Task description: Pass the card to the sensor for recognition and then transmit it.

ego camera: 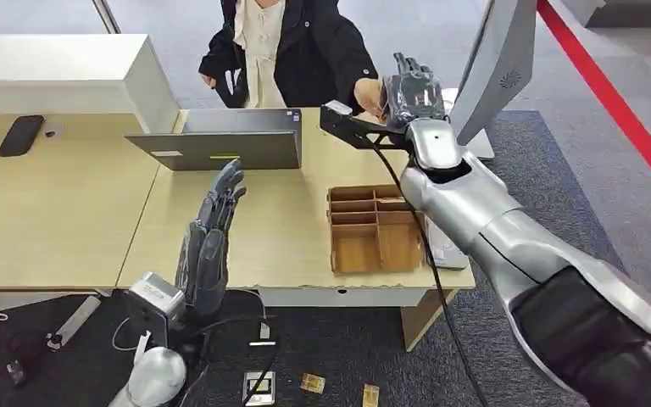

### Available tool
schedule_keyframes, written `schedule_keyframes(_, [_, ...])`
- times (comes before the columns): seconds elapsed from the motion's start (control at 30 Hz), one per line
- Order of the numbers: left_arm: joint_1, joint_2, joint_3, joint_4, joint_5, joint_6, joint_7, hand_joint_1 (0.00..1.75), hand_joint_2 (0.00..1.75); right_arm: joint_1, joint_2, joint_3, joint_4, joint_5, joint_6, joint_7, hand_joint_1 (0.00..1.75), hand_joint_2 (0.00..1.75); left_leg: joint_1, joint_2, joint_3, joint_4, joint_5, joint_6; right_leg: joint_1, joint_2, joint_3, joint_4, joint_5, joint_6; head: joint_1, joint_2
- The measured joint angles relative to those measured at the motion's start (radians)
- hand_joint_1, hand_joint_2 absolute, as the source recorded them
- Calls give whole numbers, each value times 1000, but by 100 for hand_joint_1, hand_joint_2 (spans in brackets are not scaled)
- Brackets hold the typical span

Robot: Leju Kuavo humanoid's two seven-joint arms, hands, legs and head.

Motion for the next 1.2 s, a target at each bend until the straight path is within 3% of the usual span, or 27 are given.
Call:
schedule_keyframes(0.03, [-2, 0, 0, 4, 0, 0, 0, 0, 0, 0, 0, 3, 9, 1, 2, 1, 175, 175, 0, 0, 0, 0, 0, 0, 0, 0, 0, 0, 0, 0, 0, 0])
schedule_keyframes(0.07, [-3, 0, 0, 6, 1, 0, 0, 0, 0, 0, 0, 6, 18, 1, 5, 2, 54, 175, 0, 0, 0, 0, 0, 0, 0, 0, 0, 0, 0, 0, 0, 0])
schedule_keyframes(0.1, [-3, 0, -1, 8, 3, 0, 0, 0, 0, 0, 0, 9, 25, 1, 6, 3, 0, 175, 0, 0, 0, 0, 0, 0, 0, 0, 0, 0, 0, 0, 0, 0])
schedule_keyframes(0.53, [-16, -1, -7, 23, 23, -11, -5, 0, 0, 2, -13, 43, 64, 3, -10, -7, 0, 175, 0, 1, 0, 0, 0, 0, 0, 1, -1, 0, 0, 0, 0, 0])
schedule_keyframes(0.8, [-17, -1, -9, 32, 24, 20, -10, 0, 0, 16, -14, 17, 37, -137, -237, -156, 0, 175, 0, 1, 0, 0, 0, 0, 0, 1, -1, 0, 0, 0, 0, 0])
schedule_keyframes(0.97, [-11, 0, -9, 34, 20, 47, -8, 0, 0, 82, -39, -19, -80, -232, -294, -194, 0, 175, 0, 1, 0, 0, 0, 0, 0, 1, 0, 0, 0, 0, 0, 0])
schedule_keyframes(1.2, [8, 1, -8, 34, 7, 47, -1, 0, 0, 216, -125, -64, -312, -344, -275, -206, 0, 175, 0, 1, 0, 0, 0, 0, 0, 1, 0, 0, 0, 0, 0, 0])
